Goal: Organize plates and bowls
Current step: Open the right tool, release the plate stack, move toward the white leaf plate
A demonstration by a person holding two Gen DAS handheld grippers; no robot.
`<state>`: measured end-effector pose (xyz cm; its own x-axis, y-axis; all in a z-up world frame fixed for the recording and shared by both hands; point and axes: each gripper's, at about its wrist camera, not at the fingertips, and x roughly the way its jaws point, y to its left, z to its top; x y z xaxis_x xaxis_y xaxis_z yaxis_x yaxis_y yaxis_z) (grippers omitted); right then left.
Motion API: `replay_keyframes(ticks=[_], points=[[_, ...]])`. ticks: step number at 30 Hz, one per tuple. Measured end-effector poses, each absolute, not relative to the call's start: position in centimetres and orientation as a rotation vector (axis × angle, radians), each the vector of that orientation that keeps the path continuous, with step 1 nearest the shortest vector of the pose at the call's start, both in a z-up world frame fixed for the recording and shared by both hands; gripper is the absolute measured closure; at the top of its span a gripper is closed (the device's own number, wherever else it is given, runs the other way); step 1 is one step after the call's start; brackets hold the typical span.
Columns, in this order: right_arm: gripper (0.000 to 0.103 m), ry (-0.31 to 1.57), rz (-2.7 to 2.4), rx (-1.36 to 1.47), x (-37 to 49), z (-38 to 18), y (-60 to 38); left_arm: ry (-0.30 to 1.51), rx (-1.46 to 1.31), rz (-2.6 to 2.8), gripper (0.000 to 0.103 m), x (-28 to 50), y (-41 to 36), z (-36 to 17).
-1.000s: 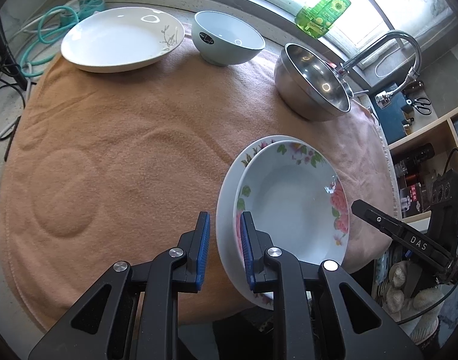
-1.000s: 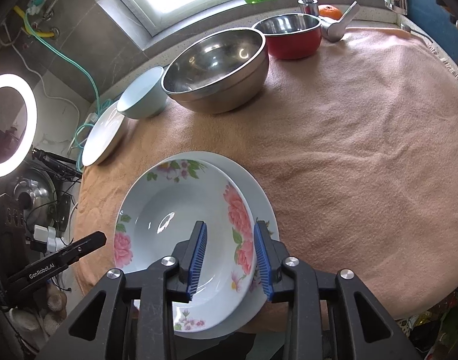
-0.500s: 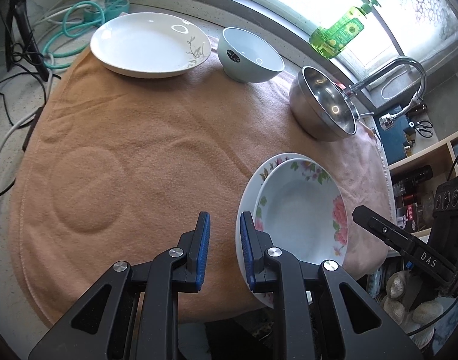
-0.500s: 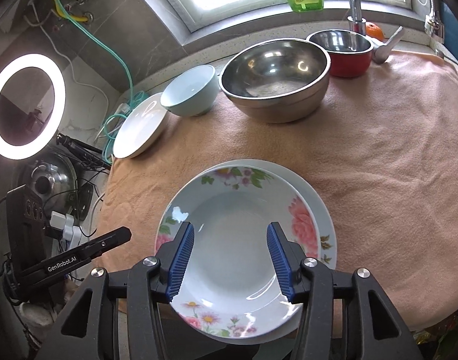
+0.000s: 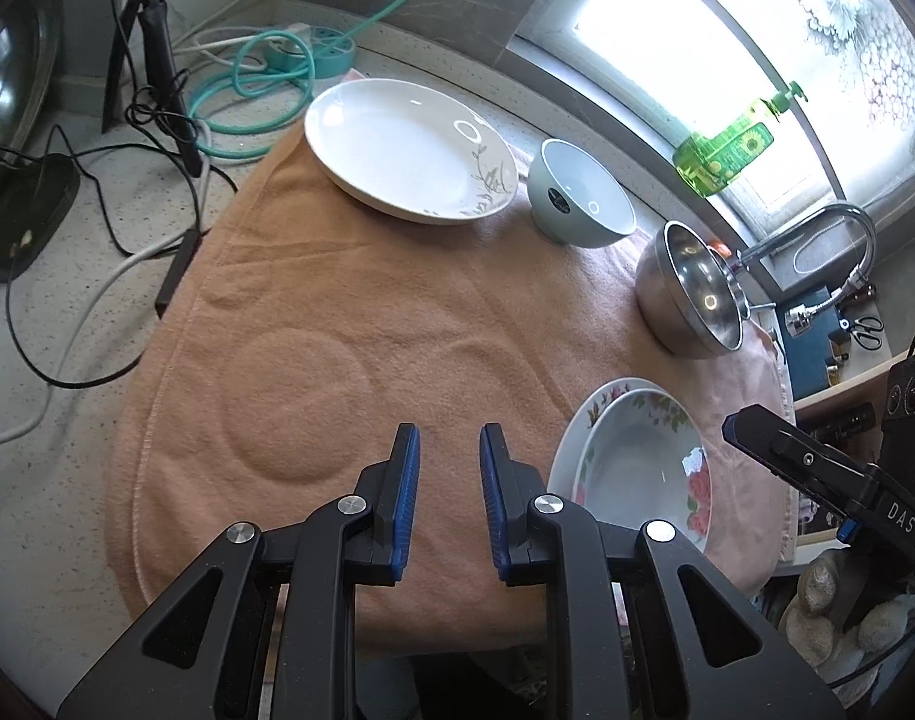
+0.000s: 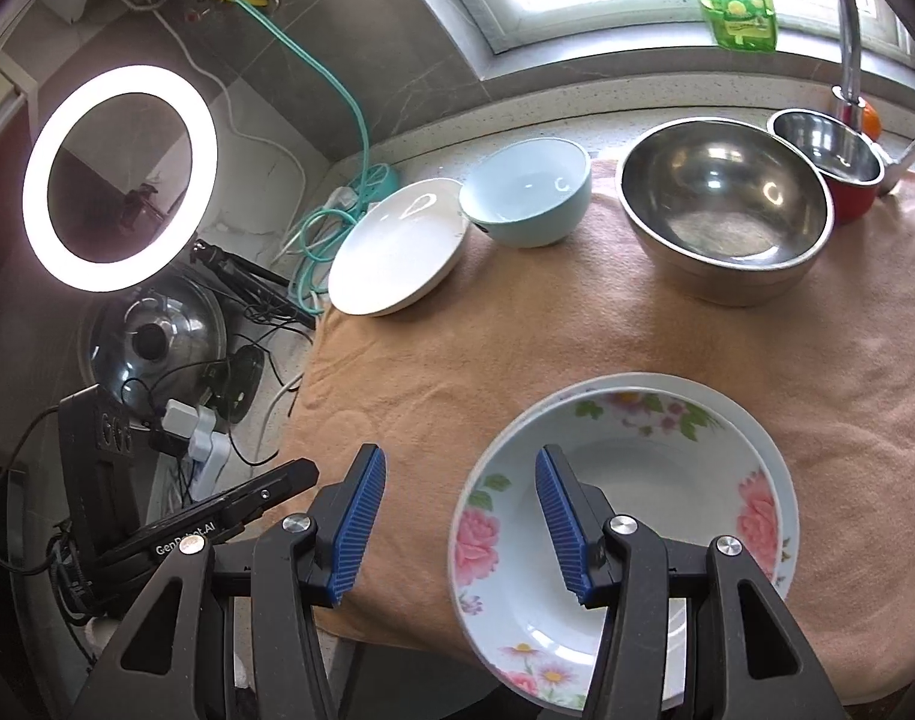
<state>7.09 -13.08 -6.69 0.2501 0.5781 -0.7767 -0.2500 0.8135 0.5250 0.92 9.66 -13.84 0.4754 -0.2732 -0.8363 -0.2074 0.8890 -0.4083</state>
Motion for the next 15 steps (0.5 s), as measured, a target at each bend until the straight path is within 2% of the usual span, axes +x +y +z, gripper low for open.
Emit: replay_keyframes(ticks=[15], points=[[0.055, 1.185, 0.756, 0.323, 13.4, -3.2, -6.4, 1.001, -0.570, 0.090, 0.085, 2.5, 14.6, -11.7]])
